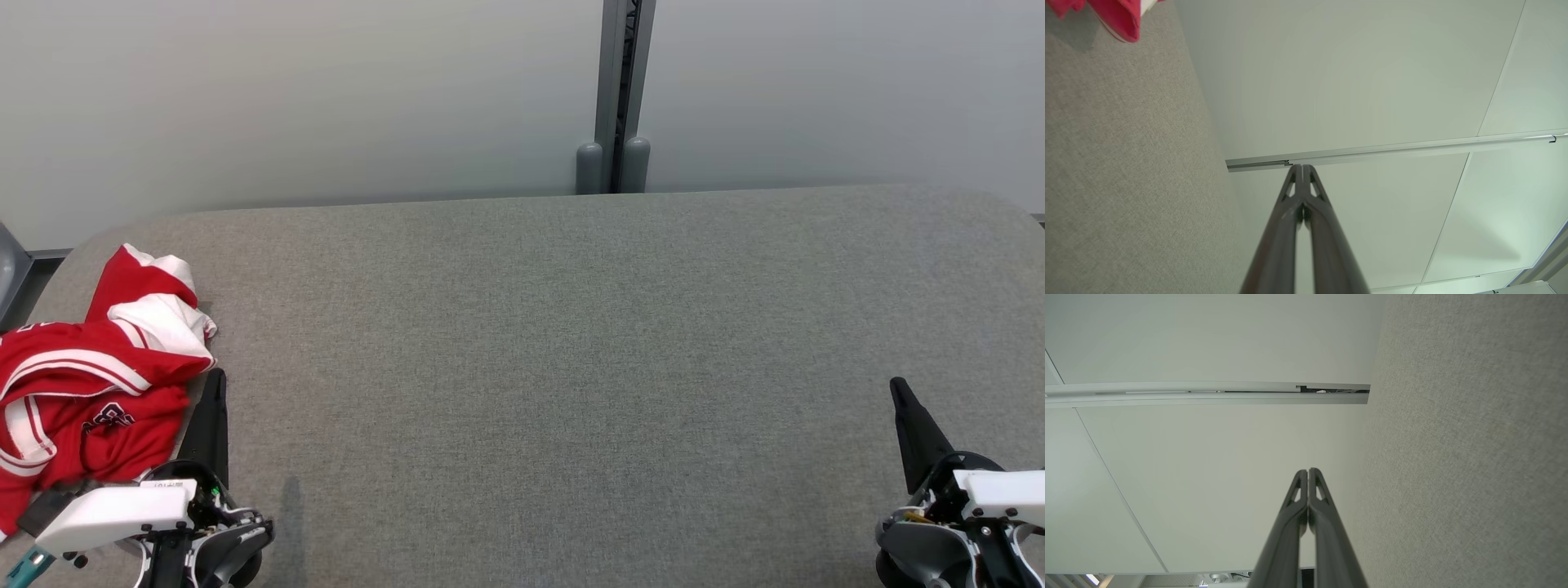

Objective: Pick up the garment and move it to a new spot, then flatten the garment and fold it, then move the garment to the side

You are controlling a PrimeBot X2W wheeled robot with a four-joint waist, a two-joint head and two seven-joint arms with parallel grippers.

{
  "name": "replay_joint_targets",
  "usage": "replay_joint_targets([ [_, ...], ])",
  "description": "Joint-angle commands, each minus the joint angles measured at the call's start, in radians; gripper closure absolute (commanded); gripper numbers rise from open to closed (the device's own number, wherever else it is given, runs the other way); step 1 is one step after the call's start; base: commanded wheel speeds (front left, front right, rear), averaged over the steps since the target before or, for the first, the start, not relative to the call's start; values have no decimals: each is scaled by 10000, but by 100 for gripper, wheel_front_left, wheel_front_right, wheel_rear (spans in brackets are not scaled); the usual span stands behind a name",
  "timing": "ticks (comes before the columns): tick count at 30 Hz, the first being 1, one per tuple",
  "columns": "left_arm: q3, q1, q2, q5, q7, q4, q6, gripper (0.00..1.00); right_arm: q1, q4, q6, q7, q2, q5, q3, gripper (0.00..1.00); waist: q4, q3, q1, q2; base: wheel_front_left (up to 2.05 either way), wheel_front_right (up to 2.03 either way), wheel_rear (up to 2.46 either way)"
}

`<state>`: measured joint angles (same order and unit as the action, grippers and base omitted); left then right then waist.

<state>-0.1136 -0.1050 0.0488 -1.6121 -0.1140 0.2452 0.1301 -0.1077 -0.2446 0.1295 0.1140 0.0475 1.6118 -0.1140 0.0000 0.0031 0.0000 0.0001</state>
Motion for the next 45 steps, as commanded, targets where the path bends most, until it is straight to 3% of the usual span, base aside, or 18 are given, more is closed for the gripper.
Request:
replay_joint_targets([
  [1, -26, -131, 45, 21, -13, -23, 39, 100, -38, -21, 38, -2, 76, -6, 6, 100, 0, 0, 0, -1, 0, 0, 0],
  [27, -26, -131, 45, 21, -13, -23, 39, 100, -38, -21, 38, -2, 76, -7, 6, 100, 0, 0, 0, -1, 0, 0, 0],
  [28, 1, -1, -2, 0, 1, 3, 0, 0, 0, 0, 0, -1, 0, 0, 0, 0, 0, 0, 0, -1, 0, 0, 0],
  [45, 639, 54, -48, 401, 770, -180, -23, 0, 415, 755, 2, -731, -60, -271, 425, 0, 38, -4, 0, -1, 0, 0, 0],
])
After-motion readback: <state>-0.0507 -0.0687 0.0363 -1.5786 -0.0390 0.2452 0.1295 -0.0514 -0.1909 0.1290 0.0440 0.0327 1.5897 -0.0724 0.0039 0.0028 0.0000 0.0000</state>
